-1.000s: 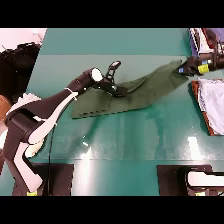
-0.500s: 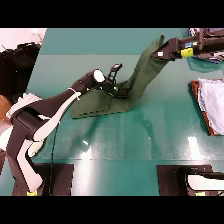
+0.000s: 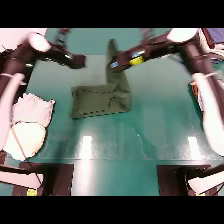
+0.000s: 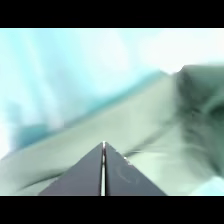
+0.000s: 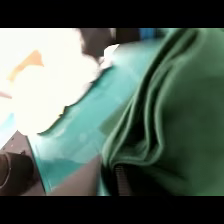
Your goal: Fold the shirts.
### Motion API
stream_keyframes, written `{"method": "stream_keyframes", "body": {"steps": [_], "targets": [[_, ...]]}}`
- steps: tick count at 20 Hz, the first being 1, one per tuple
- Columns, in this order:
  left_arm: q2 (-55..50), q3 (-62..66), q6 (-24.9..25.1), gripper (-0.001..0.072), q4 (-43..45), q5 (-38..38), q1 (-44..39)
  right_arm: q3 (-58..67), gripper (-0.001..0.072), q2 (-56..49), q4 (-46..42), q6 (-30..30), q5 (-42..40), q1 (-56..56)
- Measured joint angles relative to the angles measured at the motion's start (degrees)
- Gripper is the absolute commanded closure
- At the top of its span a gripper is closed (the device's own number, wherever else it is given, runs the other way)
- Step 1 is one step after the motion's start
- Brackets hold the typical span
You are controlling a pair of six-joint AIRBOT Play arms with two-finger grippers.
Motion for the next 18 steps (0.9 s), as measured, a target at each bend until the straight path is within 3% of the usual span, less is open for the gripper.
{"method": "stream_keyframes", "body": {"steps": [1, 7, 11, 12, 13, 18], "targets": [[2.03, 0.0, 0.0, 0.068, 0.9, -0.87, 2.1, 1.57, 0.0129, -2.29, 0.0, -0.5, -0.87, 2.75], [8.83, 0.0, 0.11, 0.068, 3.32, -5.11, 10.05, -1.6, 0.0191, -5.66, -1.73, -1.97, -0.96, 7.45], [9.75, 0.0, 0.13, 0.068, 3.74, -6.38, 11.17, -16.24, 0.0178, 0.87, -6.34, -0.87, -0.35, -0.72], [9.88, 0.0, 0.15, 0.068, 3.52, -6.56, 11.28, -20.5, 0.0088, 2.64, -6.99, 0.11, -1.77, -3.56], [9.94, 0.0, 0.15, 0.068, 3.34, -6.69, 11.41, -25.03, 0.0058, 4.26, -7.37, 1.29, -3.45, -6.71], [10.05, 0.0, 0.2, 0.068, 1.53, -6.93, 11.5, -38.18, 0.0059, 4.63, -1.22, 2.54, -9.22, -16.74]]}}
